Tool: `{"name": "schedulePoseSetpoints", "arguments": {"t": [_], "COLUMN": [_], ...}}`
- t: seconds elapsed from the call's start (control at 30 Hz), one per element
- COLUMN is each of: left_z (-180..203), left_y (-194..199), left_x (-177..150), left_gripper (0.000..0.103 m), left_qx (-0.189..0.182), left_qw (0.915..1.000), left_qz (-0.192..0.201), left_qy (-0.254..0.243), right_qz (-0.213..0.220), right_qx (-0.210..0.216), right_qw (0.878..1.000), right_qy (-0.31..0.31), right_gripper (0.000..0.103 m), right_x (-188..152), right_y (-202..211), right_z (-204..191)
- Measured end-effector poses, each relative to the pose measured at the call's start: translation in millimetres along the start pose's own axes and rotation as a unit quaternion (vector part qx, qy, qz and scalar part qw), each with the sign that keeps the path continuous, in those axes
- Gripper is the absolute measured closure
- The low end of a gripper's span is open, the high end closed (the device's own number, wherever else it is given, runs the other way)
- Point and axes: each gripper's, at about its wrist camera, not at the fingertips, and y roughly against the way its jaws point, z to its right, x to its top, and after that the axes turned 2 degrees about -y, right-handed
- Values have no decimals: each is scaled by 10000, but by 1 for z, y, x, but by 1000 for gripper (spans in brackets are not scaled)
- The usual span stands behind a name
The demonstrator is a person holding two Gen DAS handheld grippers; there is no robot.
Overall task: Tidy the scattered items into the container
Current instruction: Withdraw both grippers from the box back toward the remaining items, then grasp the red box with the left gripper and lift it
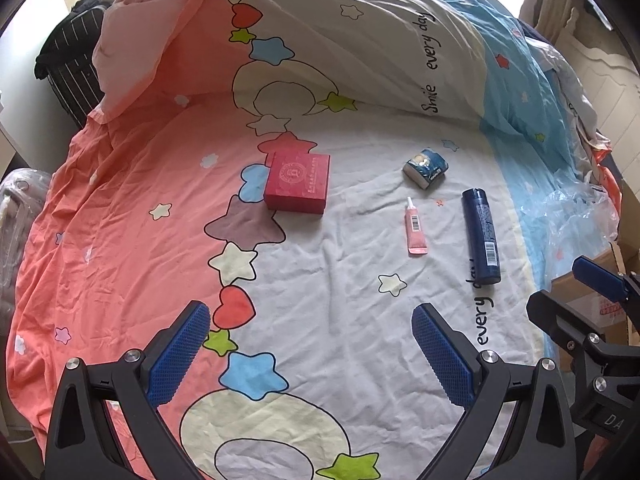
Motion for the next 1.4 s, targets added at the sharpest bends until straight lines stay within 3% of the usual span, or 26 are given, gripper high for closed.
{"name": "schedulePoseSetpoints", "arguments": {"t": [0.7,1.4], "left_z": [18,6], "left_y": [-89,-149], "left_x": [83,109], "left_gripper": [0,0], "left_qx": [-17,102], "left_qw": [9995,9996], "left_qz": [37,-105], "left_qy": [-307,-226], "right_qz": [-248,-461], "right_qx": [48,25], "right_qw": [9996,9989], "right_qy": [-123,-84], "right_gripper": [24,24], "right_x": [33,42], "right_y": [-86,-127], "right_z": [24,30]}}
